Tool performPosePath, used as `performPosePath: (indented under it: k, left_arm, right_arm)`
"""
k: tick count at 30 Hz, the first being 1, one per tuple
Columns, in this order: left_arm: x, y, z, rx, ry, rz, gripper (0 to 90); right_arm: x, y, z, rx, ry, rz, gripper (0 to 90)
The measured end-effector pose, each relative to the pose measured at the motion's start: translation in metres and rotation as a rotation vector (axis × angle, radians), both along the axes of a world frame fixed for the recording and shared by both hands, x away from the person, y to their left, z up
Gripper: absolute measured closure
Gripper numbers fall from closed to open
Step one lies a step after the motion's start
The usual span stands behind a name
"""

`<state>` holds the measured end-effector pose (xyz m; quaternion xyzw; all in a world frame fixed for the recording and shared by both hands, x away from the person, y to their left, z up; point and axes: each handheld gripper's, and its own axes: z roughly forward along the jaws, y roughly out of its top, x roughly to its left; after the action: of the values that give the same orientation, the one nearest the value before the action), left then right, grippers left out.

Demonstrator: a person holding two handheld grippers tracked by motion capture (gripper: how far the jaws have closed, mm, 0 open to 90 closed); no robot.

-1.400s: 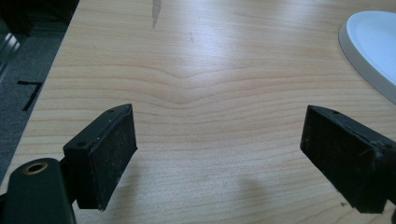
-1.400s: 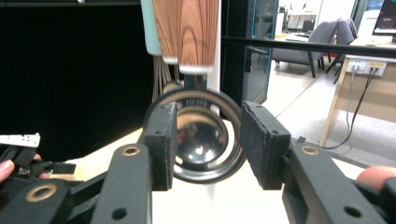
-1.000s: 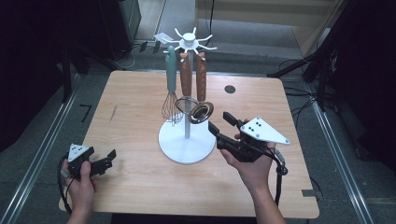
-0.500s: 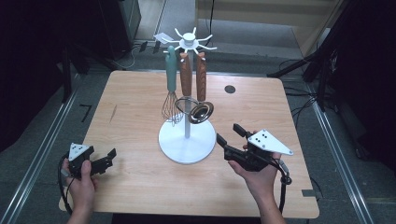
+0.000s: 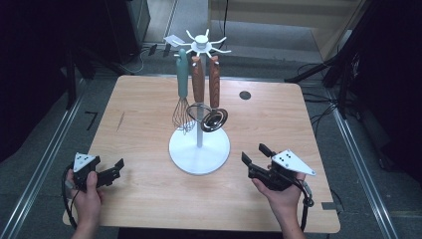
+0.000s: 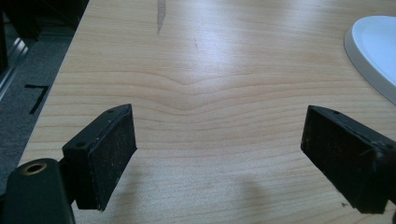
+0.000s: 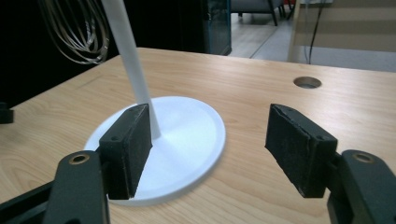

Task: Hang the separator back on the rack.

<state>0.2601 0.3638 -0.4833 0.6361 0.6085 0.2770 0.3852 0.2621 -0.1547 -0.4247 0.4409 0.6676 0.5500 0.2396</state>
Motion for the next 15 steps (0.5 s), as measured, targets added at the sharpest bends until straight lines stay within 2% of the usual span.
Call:
performPosePath:
  k: [9, 15]
  left_arm:
    - [0.000, 0.000, 0.000, 0.002, -0.006, -0.002, 10.6]
    - [0.000, 0.000, 0.000, 0.002, -0.006, -0.001, 10.6]
  right_arm:
    - [-0.004, -0.020, -0.022, -0.002, 0.018, -0.061, 29.9]
    - [-0.009, -0.035, -0.030, 0.001, 0.035, -0.099, 30.0]
